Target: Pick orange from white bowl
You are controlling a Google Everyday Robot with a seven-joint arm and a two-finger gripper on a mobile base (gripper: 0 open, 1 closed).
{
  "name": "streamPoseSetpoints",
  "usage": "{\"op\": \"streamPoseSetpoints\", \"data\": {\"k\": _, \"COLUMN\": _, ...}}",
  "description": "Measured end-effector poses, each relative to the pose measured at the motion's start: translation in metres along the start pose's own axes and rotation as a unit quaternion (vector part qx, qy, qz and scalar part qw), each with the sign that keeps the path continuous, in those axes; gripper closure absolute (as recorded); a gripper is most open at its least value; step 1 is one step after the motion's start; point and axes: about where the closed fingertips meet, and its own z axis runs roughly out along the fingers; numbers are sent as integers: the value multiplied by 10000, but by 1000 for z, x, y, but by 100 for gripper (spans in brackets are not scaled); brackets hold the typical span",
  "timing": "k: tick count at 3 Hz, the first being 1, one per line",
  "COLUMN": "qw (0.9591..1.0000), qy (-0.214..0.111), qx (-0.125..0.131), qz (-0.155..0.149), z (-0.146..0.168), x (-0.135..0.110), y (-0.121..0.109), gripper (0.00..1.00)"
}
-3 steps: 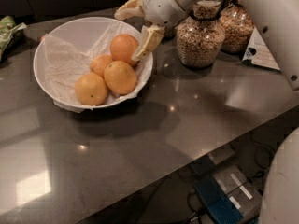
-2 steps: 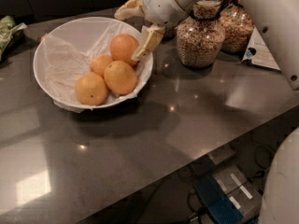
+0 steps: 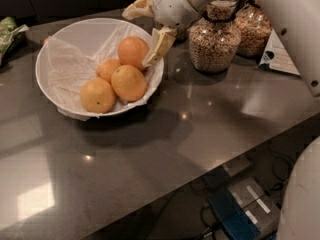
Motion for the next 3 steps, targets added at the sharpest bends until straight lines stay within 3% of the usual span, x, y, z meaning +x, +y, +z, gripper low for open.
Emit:
{"op": "streamPoseSetpoints", "data": {"k": 1, "qw": 9999, "qy": 36, "qx": -89, "qz": 52, "z": 7, "x": 10, "y": 2, "gripper": 24}}
{"op": "streamPoseSetpoints", "data": {"k": 2, "qw": 9992, "qy": 30, "qx": -378, "qz": 109, "z": 30, "x": 37, "y": 8, "gripper": 25}}
{"op": "streamPoseSetpoints", "data": {"k": 3, "qw": 9992, "qy": 30, "qx": -378, "qz": 108, "z": 30, "x": 37, "y": 8, "gripper": 21}}
